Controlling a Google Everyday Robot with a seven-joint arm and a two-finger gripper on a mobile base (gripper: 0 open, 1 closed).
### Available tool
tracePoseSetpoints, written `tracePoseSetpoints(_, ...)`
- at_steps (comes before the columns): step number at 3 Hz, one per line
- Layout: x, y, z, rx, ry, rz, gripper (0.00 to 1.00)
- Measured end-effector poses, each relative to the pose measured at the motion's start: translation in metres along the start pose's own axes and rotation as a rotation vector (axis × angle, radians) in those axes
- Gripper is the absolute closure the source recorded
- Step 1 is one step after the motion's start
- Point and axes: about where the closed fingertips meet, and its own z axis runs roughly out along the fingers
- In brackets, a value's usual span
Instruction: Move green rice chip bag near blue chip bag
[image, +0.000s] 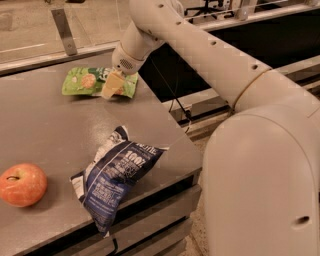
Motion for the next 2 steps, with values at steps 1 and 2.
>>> tracePoseSetpoints(1, -0.0015, -0.0001, 0.0006, -0.004, 0.001, 0.003, 0.64)
tracePoseSetpoints(2, -0.0030, -0.0003, -0.0015, -0.004, 0.001, 0.003, 0.88)
